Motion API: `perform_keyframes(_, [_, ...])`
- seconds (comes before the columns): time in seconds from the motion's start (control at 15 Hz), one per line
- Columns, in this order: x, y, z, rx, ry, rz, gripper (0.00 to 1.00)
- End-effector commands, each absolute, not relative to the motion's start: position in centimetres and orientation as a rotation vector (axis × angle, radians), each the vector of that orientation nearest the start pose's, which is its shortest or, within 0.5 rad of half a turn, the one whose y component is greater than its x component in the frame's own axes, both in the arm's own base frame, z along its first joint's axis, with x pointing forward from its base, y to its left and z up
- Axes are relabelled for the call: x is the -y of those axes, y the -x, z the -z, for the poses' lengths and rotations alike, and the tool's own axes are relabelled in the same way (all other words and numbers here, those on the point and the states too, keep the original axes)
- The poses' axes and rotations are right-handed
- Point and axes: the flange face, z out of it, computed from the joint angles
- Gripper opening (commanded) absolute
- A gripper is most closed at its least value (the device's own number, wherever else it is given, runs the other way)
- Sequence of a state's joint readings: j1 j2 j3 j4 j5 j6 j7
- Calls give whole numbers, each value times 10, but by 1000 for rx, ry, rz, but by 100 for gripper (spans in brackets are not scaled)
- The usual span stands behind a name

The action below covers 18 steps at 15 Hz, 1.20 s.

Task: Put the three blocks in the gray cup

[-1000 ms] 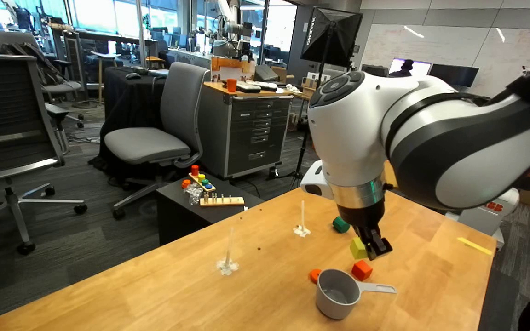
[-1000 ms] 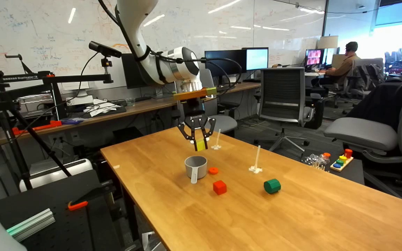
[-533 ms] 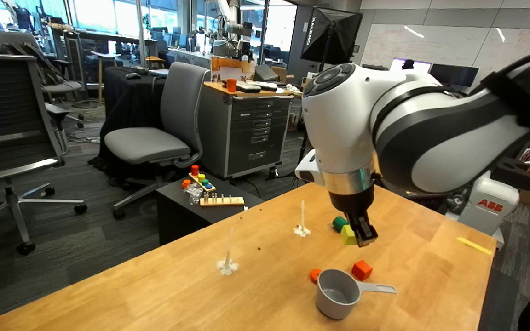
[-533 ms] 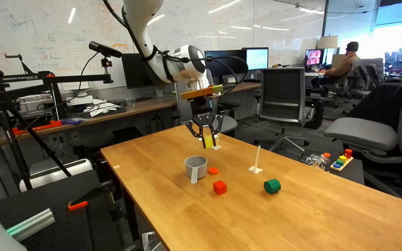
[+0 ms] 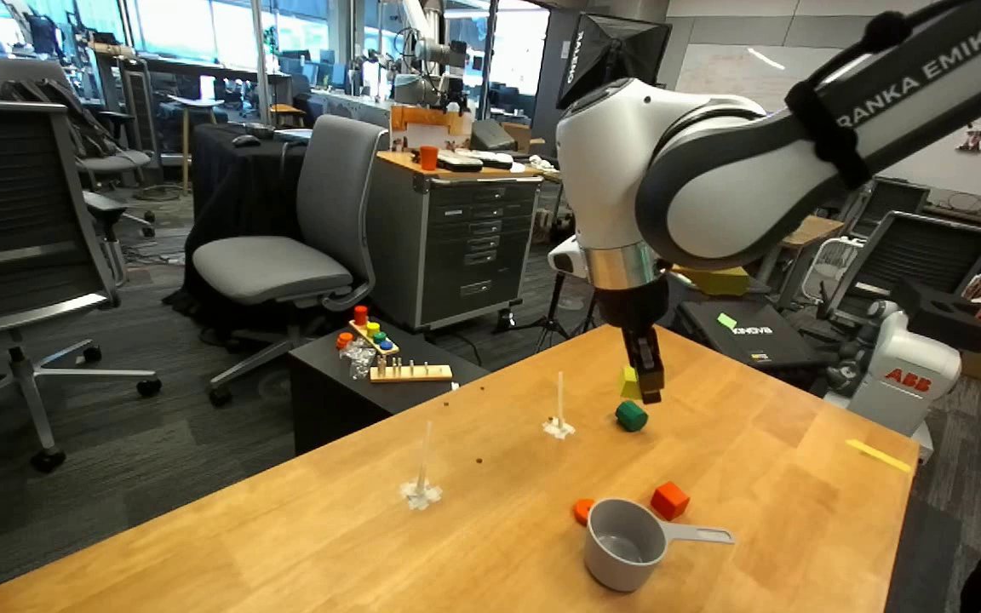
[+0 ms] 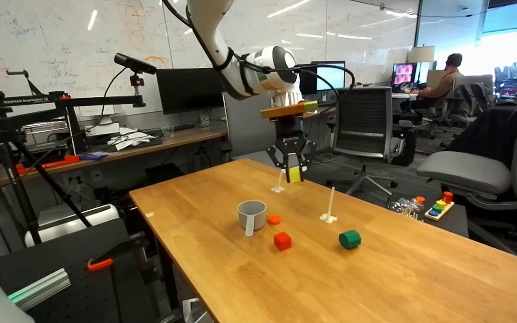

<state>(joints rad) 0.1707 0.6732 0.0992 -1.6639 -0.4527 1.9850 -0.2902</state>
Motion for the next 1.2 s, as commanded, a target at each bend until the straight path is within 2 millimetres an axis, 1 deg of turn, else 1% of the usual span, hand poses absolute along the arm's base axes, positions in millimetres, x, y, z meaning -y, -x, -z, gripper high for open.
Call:
perform_keyframes(0.0, [-131, -656, -209, 1232, 3118, -585, 8])
perform_keyframes(0.07, [-122, -665, -217, 1185, 3132, -552, 8])
perform_keyframes(0.2, [-110, -678, -246, 1104, 3157, -445, 8])
perform_keyframes(0.33, [-123, -674, -259, 1035, 3167, -397, 8])
perform_keyframes(0.47, [-141, -659, -263, 1008, 3148, -386, 8])
perform_keyframes(0.53, [-148, -654, -264, 1004, 3143, -384, 8])
perform_keyframes(0.73, [-169, -653, -255, 951, 3155, -384, 8])
perform_keyframes(0.93, [-190, -635, -240, 1013, 3147, -416, 8])
perform_keyframes(1.0, [-195, -629, -235, 1026, 3140, -444, 8])
perform_keyframes(1.13, [-196, -615, -219, 1069, 3125, -500, 8])
